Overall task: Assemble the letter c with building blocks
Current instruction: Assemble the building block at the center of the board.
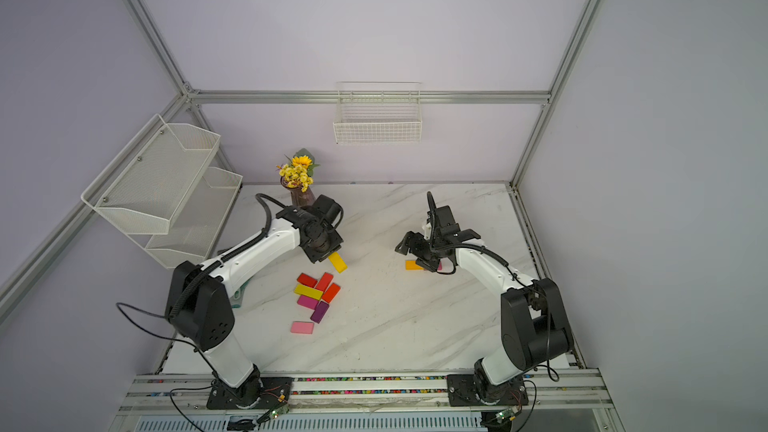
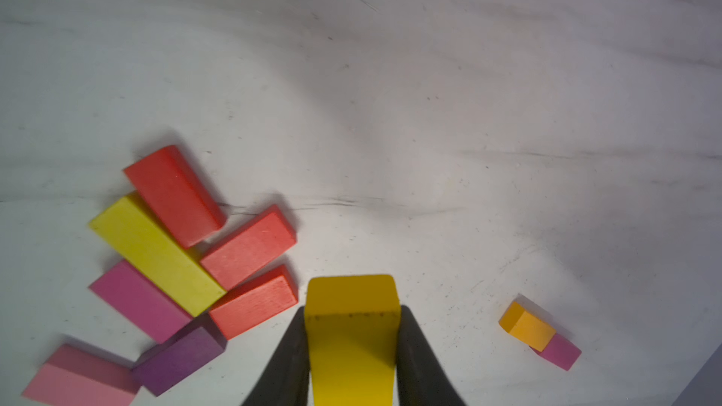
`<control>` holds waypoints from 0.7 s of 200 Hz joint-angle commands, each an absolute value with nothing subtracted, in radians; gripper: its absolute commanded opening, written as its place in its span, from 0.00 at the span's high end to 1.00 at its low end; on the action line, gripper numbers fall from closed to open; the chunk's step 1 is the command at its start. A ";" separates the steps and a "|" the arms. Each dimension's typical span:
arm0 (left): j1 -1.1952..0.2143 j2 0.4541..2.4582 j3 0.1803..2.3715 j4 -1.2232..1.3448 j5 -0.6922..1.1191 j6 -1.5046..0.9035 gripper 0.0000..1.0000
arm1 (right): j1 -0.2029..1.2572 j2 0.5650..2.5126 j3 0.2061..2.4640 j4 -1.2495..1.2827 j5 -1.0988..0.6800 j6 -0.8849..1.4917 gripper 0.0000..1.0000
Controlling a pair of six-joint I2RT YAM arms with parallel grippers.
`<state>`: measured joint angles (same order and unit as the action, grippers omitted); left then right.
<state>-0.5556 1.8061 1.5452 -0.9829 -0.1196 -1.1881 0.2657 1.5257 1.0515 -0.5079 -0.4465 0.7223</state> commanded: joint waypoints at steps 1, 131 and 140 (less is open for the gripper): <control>-0.625 1.913 1.683 -0.989 -0.095 -1.126 0.86 | 0.194 1.463 1.019 -0.556 -0.414 0.752 0.14; -0.848 2.352 2.098 -1.004 0.014 -1.042 0.83 | 0.044 1.322 0.856 -0.640 -0.356 0.724 0.14; -0.856 2.361 2.103 -1.005 0.015 -1.041 0.82 | 0.044 1.319 0.851 -0.640 -0.354 0.723 0.14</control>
